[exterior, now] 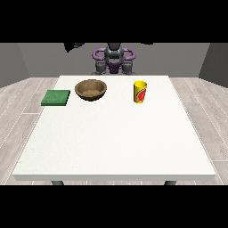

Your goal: Pick the cup and pour the ball into the bowl, then pick the bowl and place it on the pad

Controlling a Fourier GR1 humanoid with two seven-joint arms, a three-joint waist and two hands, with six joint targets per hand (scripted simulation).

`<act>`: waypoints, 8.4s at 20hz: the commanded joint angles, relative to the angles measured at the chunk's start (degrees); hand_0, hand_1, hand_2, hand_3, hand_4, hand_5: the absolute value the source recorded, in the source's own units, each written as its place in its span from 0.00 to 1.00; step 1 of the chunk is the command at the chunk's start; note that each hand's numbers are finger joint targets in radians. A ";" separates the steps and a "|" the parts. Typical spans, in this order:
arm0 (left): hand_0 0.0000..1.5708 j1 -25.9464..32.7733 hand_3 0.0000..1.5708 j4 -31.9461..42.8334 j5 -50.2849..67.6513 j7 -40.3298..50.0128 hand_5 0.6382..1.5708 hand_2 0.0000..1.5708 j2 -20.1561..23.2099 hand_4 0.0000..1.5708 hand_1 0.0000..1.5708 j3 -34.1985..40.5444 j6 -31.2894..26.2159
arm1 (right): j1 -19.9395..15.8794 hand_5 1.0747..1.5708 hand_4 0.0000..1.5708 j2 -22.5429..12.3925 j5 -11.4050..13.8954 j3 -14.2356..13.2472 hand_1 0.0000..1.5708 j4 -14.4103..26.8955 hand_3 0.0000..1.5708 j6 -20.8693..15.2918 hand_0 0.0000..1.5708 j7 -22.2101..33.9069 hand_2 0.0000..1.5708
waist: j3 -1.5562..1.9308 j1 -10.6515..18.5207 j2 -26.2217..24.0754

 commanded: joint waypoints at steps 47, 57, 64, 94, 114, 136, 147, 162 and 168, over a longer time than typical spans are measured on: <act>0.83 -36.81 1.00 60.71 -18.78 -42.63 0.94 1.00 9.39 0.52 0.83 17.04 24.13 | -24.96 0.98 0.00 -15.32 -9.43 -12.76 0.00 29.36 0.00 18.51 0.00 -21.33 0.00 | 0.01 -12.08 29.39; 0.85 -39.00 1.00 63.14 -25.79 -38.05 0.96 1.00 7.77 0.62 0.85 11.96 30.83 | -23.92 0.97 0.00 -21.48 -9.95 -16.38 0.00 37.91 0.00 22.41 0.00 -22.36 0.00 | 0.03 -9.56 23.39; 0.89 -39.42 1.00 59.83 -39.54 -19.42 1.00 1.00 6.10 0.69 0.89 -0.32 31.61 | -18.42 0.98 0.00 -22.12 -7.60 -17.48 0.00 48.21 0.00 21.82 0.00 -23.69 0.00 | 0.12 -2.78 9.96; 0.24 -50.76 1.00 52.03 -82.24 26.44 1.00 1.00 -1.31 0.57 0.24 -32.16 25.45 | -33.78 0.91 0.00 -22.40 -4.68 -15.82 0.00 59.35 0.17 15.68 0.00 -22.82 0.00 | -0.02 -2.18 13.19; 0.98 -60.58 1.00 50.33 -95.58 17.95 0.88 1.00 0.06 0.76 0.98 -39.26 -0.27 | -30.57 0.89 0.00 -21.73 -4.99 -15.48 0.00 62.83 0.12 17.88 0.00 -25.30 0.00 | 0.00 -2.23 8.97; 0.82 -45.15 0.97 34.52 -56.97 5.47 0.99 1.00 2.56 0.63 0.82 -4.03 16.20 | -29.96 0.98 0.15 -20.22 -7.81 -17.14 0.00 62.20 0.00 16.51 0.00 -24.05 0.00 | -0.35 6.38 18.00; 0.00 -39.21 0.00 39.03 -28.50 -14.40 0.97 0.00 -1.25 0.00 0.00 10.24 14.40 | -31.82 0.99 0.24 -14.25 -8.31 -13.55 0.00 56.15 0.00 17.05 0.00 -20.81 0.00 | -0.21 0.16 25.24; 0.00 -41.65 0.00 39.29 -24.95 -10.86 0.98 0.00 0.81 0.00 0.00 9.43 8.75 | -29.91 0.96 0.16 -10.87 -6.34 -11.62 0.00 63.90 0.00 15.17 0.00 -25.49 0.00 | 0.02 2.15 21.51; 0.00 -38.60 0.00 36.33 -25.28 -14.15 0.98 0.00 -0.50 0.00 0.00 6.90 8.71 | -28.49 0.92 0.08 -10.05 -7.03 -12.95 0.00 65.78 0.00 15.13 0.00 -30.01 0.00 | 0.05 5.85 24.92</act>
